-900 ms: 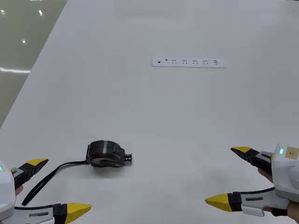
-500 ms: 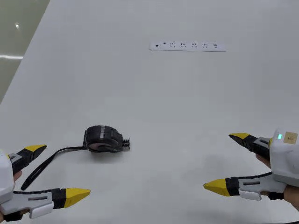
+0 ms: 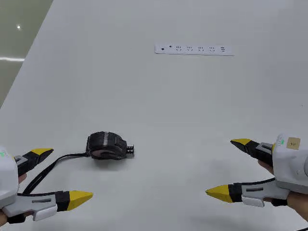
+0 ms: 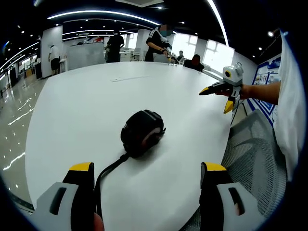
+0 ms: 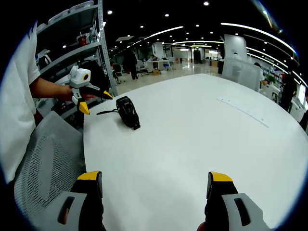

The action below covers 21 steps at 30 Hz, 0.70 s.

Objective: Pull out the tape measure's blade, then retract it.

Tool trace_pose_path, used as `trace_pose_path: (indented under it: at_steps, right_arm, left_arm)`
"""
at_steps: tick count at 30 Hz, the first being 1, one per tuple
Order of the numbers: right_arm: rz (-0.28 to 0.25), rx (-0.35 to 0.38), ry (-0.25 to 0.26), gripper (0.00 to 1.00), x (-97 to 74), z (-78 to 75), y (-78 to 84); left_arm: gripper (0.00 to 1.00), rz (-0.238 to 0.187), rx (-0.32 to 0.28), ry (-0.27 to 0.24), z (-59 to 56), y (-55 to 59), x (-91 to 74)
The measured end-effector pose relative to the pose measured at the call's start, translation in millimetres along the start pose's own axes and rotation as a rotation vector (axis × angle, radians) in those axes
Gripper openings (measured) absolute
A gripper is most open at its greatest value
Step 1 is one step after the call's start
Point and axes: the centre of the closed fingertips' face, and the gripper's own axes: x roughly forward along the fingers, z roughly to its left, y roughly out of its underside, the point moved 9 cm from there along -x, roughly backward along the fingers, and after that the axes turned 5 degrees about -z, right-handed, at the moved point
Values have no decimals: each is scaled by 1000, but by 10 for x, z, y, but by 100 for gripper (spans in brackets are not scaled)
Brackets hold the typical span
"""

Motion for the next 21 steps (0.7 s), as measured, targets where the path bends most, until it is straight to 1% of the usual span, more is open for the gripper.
trace_pose_path:
  at_steps: [5,9,15,16,21]
  right_arm:
    - [4,-18,-19,89,79,-21,-39]
    - [6,-32,-42,89,156,-29,-72]
    - [15,-57,-70,88,252,-36,-106]
    - [16,-59,-75,88,270,-38,-113]
    - [24,-80,-98,86,330,-46,-134]
  left_arm:
    - [88,3,34,23,37,-65,68]
    - [87,6,64,51,55,-129,141]
    - [86,27,128,98,84,-202,250]
    - [84,31,142,99,96,-214,266]
    - [81,53,181,134,130,-242,325]
